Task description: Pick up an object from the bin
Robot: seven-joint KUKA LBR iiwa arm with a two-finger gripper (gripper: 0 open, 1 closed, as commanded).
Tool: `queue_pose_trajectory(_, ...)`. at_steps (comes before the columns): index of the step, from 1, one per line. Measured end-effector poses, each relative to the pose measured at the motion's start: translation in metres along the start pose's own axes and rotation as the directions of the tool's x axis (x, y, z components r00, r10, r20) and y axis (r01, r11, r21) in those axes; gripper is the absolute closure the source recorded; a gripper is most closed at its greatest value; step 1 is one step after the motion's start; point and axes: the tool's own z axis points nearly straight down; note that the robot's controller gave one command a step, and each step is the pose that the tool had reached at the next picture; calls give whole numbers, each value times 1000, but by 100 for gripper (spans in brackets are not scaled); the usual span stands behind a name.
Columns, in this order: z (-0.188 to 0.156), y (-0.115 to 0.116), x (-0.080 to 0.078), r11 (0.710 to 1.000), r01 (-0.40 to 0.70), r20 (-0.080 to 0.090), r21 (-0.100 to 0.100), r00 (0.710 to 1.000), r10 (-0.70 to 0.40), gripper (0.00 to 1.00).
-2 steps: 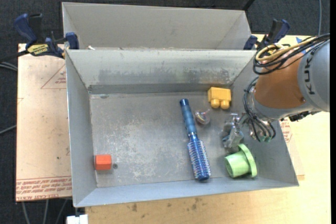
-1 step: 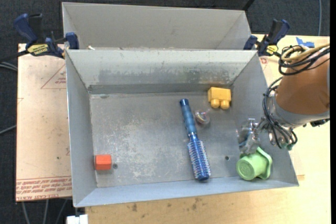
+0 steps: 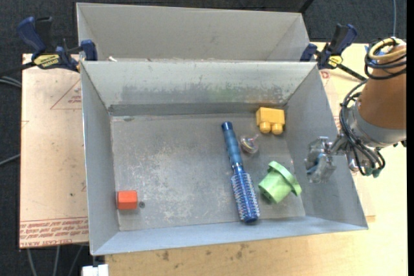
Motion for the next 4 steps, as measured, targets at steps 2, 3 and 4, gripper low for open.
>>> queue_pose_trajectory(2, 129, 17, -7, 1000, 7, -12, -2, 1000, -7, 100)
queue_pose_trajectory(3, 48, 49, -51, 1000, -12, 4, -2, 1000, 12, 100)
queue_pose_trajectory(4, -39, 31, -40, 1000, -7, 3, 0, 1000, 7, 100)
